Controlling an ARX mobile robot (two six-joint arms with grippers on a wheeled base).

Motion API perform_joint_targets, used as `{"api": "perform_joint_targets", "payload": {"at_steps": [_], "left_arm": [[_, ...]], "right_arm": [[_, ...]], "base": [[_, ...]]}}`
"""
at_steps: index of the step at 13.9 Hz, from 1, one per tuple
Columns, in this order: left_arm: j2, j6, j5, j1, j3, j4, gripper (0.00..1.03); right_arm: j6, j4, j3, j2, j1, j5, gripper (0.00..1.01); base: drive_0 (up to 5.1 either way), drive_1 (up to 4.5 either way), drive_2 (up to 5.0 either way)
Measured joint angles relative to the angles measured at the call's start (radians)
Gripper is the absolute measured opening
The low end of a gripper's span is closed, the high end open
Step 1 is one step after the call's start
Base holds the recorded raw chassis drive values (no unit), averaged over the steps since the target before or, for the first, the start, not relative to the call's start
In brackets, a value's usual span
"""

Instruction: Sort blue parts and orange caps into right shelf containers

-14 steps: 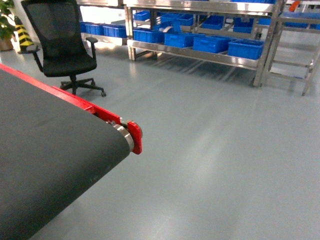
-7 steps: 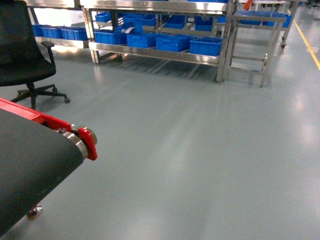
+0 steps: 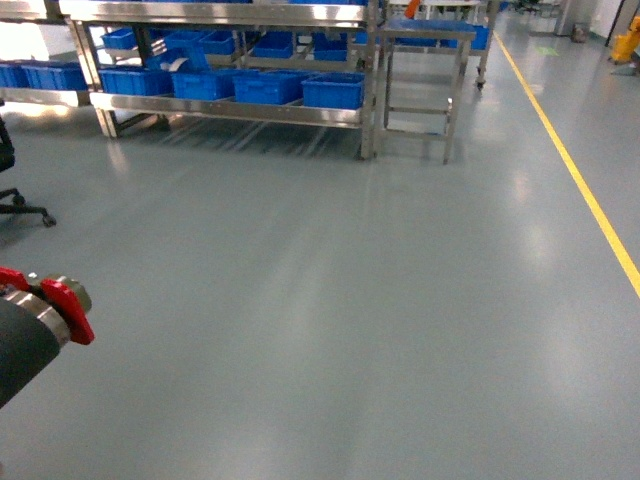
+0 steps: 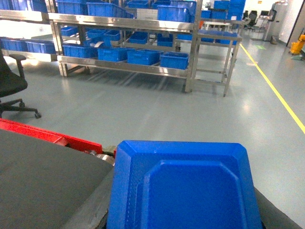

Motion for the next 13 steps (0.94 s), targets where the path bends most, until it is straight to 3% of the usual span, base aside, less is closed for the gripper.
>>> {"api": "perform_joint_targets", "payload": {"at_steps": [13], "left_arm": [[0.0, 0.0, 0.0, -0.002, 0.0, -0.001, 0.41]], "right_arm": [[0.0, -0.002, 0.0, 0.0, 0.0, 0.001, 0.42]], "base": [[-1.5, -1.55, -1.5]]}}
